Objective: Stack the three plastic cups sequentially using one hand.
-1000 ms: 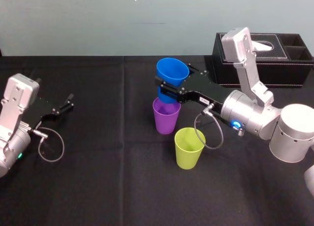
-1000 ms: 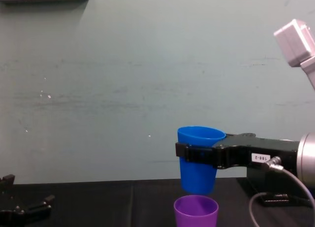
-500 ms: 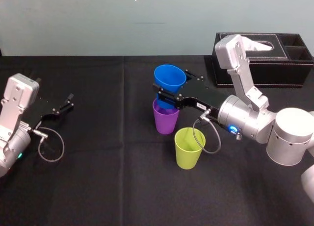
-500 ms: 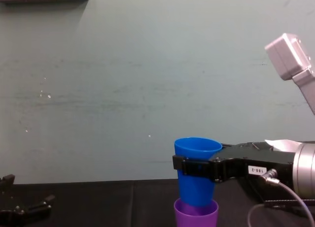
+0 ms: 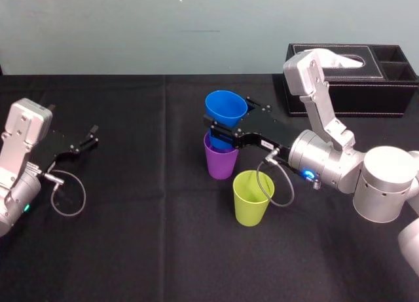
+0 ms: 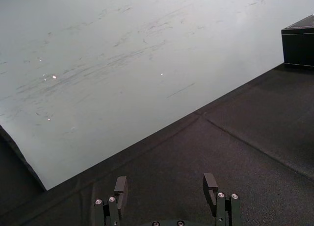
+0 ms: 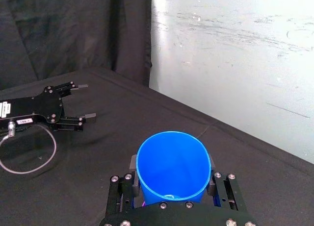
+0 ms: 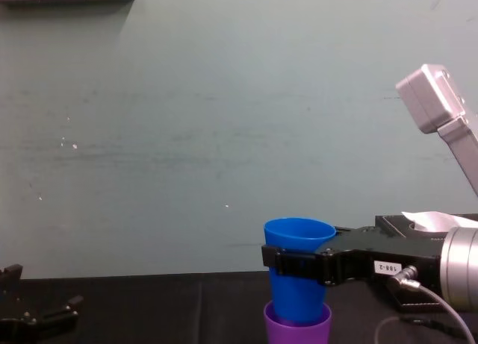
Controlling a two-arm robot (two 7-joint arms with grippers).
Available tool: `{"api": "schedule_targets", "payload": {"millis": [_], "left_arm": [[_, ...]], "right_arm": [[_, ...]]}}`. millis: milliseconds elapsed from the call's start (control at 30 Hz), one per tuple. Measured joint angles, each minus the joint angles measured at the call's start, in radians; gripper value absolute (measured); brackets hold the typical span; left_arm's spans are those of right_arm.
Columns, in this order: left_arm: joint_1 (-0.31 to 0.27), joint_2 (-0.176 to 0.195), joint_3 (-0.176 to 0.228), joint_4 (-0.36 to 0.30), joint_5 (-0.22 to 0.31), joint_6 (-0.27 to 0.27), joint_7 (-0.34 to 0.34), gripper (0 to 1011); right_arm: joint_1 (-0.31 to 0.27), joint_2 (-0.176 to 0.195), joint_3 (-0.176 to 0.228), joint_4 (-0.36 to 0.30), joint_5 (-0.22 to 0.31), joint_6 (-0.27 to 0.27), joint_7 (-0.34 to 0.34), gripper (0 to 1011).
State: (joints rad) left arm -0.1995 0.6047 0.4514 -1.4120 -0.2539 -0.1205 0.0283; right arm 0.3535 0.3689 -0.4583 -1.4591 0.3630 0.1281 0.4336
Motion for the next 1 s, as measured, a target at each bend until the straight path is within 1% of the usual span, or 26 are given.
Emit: {"api": "schedule_targets", "payload": {"millis": [1000], "left_arm": [[0.0, 0.0, 0.0, 0.0, 0.0, 0.0, 0.0, 1011]], "right_arm": [[0.004, -0.01, -0.002, 0.018, -0.007, 0.004, 0.0, 731]]}}
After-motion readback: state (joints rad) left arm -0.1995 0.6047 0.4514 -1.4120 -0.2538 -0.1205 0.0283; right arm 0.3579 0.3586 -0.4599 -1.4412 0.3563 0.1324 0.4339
